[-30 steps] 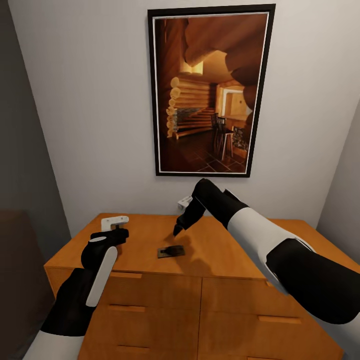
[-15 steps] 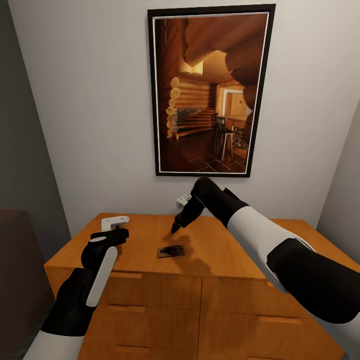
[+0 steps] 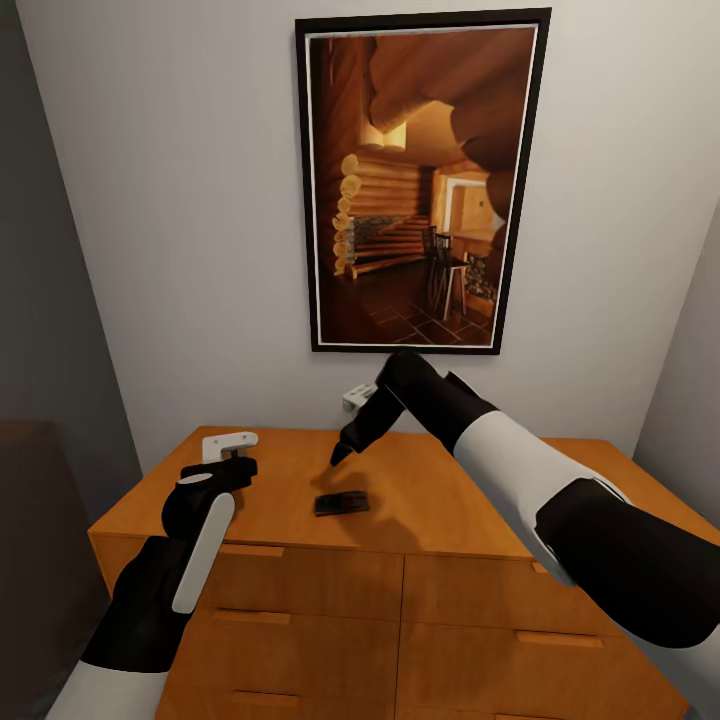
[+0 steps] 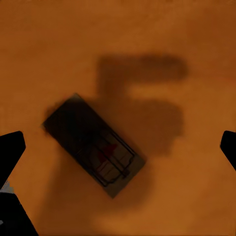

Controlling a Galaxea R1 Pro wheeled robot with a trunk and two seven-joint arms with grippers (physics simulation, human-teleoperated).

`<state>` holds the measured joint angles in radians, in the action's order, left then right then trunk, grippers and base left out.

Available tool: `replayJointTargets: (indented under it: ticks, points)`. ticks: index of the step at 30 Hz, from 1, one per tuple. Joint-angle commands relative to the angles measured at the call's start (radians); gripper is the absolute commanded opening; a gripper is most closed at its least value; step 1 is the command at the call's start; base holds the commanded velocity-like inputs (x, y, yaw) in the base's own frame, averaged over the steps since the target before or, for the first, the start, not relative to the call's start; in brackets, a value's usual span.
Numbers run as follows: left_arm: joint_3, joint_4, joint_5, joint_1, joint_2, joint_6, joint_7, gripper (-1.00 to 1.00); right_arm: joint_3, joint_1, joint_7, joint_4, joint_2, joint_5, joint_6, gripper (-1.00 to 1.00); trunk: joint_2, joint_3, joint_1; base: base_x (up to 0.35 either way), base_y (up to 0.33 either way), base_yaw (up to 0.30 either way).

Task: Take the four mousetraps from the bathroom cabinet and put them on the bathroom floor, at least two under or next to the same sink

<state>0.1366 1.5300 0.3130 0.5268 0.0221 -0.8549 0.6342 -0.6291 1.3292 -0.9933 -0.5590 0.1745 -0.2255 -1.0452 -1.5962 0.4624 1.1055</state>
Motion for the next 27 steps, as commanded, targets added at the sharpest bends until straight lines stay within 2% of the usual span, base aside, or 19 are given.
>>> replayJointTargets:
  ticks: [1, 27]
  points:
    - [0.001, 0.001, 0.009, 0.001, 0.000, -0.003, 0.012, -1.00, -0.001, 0.001, -0.018, -0.005, 0.000, -0.011, -0.002, 1.00, -0.001, 0.001, 0.000, 0.000, 0.000, 0.000]
    - [0.000, 0.001, 0.008, 0.001, 0.001, -0.003, 0.012, -1.00, 0.000, 0.001, -0.047, -0.013, 0.000, -0.011, -0.002, 1.00, -0.001, 0.001, 0.000, 0.011, 0.000, 0.000]
